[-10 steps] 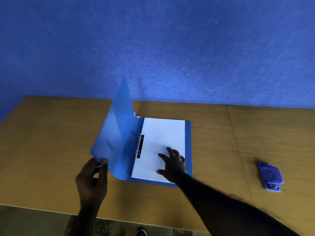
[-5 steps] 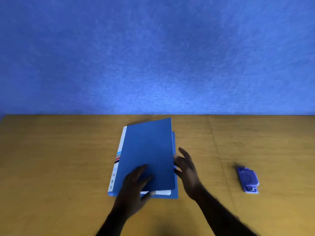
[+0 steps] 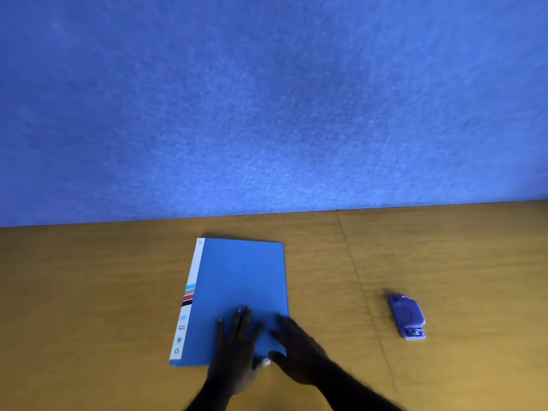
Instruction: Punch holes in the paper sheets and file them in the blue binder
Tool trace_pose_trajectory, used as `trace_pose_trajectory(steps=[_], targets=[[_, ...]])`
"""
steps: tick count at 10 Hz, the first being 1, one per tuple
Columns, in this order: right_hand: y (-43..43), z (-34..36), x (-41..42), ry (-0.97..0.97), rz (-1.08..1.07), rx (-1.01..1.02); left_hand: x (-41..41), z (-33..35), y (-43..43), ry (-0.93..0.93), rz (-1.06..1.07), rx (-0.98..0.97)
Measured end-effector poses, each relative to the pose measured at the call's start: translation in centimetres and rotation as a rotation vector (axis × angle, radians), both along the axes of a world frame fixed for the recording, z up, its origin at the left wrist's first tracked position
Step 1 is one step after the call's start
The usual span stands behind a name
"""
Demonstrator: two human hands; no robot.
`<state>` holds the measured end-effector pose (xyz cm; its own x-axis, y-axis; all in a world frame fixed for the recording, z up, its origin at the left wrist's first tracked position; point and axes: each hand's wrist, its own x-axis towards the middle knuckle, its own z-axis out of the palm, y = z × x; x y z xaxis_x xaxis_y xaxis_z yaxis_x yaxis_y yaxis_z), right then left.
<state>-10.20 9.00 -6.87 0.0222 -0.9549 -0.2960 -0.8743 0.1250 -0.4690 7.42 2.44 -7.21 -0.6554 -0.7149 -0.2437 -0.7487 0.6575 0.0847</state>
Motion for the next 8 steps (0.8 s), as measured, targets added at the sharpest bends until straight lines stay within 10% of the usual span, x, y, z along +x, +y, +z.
trace_pose_trajectory(steps=[5, 8], targets=[[2.6, 7.7, -11.2, 0.058, -0.171, 0.008, -2.4, 7.0, -1.0, -0.012, -0.069, -0.046], [0.1, 19.6, -21.4, 0.346, -0.177, -0.24, -5.4, 19.8, -7.0, 0.156, -0.212, -0.392]])
